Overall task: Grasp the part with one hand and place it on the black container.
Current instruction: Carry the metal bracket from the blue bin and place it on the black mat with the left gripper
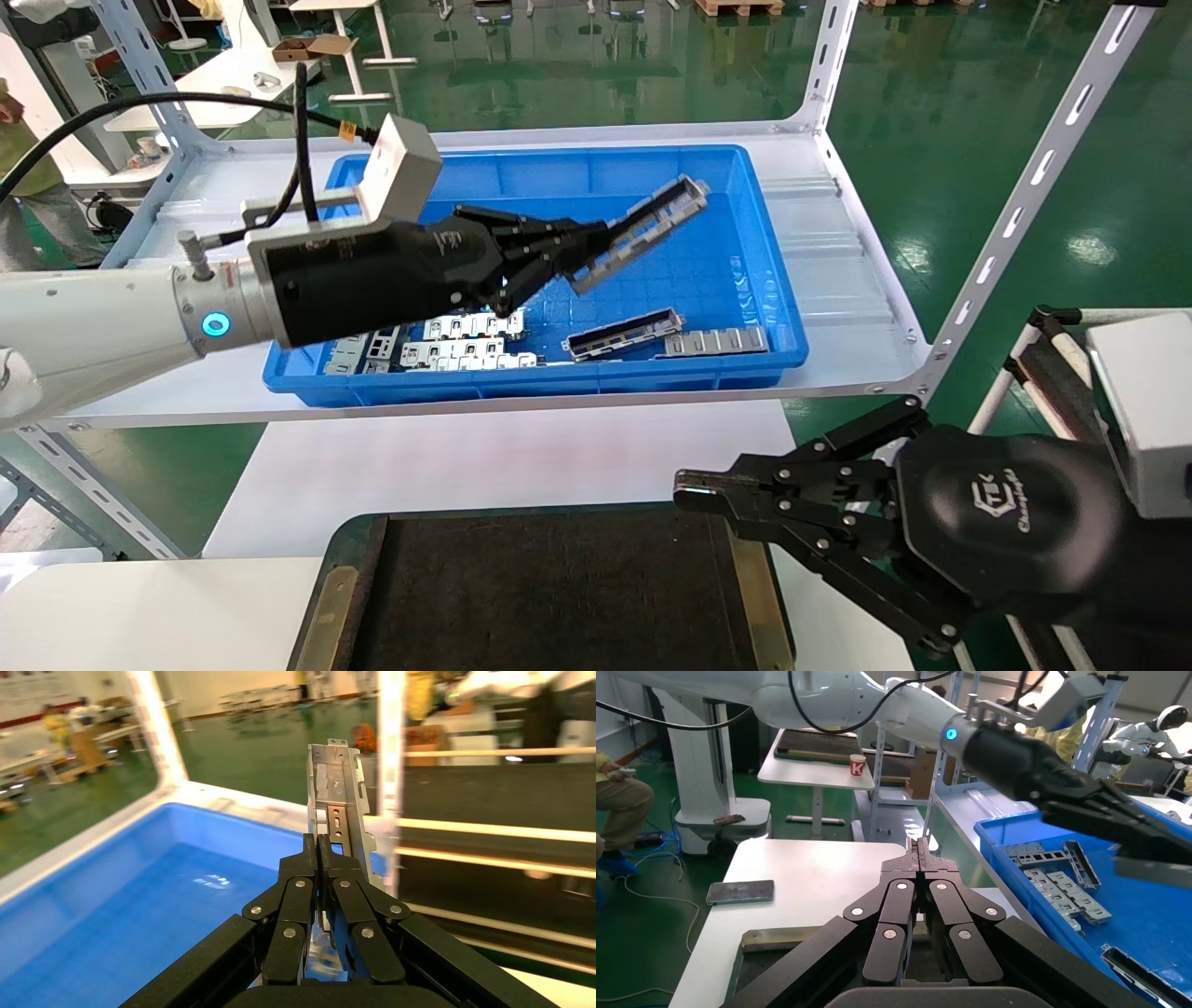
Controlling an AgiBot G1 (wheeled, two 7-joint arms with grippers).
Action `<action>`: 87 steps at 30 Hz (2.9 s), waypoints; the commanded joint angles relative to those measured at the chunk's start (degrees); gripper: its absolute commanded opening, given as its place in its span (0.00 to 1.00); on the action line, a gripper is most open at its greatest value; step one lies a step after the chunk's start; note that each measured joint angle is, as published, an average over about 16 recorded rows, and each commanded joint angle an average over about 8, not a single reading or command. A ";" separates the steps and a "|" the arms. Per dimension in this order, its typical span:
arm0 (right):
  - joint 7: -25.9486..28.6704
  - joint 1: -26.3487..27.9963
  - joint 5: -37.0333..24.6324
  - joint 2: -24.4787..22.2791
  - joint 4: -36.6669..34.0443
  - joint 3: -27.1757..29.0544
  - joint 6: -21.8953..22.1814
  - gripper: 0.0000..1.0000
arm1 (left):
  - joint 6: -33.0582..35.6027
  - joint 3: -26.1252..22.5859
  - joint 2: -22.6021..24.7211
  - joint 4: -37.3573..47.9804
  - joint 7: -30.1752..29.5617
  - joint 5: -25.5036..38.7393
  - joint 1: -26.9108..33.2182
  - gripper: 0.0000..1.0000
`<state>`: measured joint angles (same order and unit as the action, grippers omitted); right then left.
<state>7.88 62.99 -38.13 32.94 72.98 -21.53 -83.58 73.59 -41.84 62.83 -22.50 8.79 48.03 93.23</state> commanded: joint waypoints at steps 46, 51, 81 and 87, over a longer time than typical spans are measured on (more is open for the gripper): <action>-0.01 0.01 0.02 -0.01 0.00 -0.03 0.01 0.00 | -56.59 -10.72 -14.47 -54.06 -33.49 3.38 -49.27 0.00; -0.02 0.01 0.02 -0.01 0.00 -0.03 0.01 0.00 | -66.42 -14.30 -11.14 -52.88 -37.39 3.92 -49.58 0.00; -0.02 0.01 0.03 -0.02 0.00 -0.05 0.02 0.00 | -98.07 -31.51 3.94 -44.98 -34.22 -14.04 -42.36 0.00; -0.03 0.01 0.04 -0.02 0.00 -0.05 0.02 0.00 | -98.72 -31.94 5.35 -43.19 -33.81 -14.84 -41.98 0.00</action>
<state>7.86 63.01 -38.09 32.92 72.98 -21.58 -83.56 -25.05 -73.74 68.05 -65.80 -25.05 33.30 51.20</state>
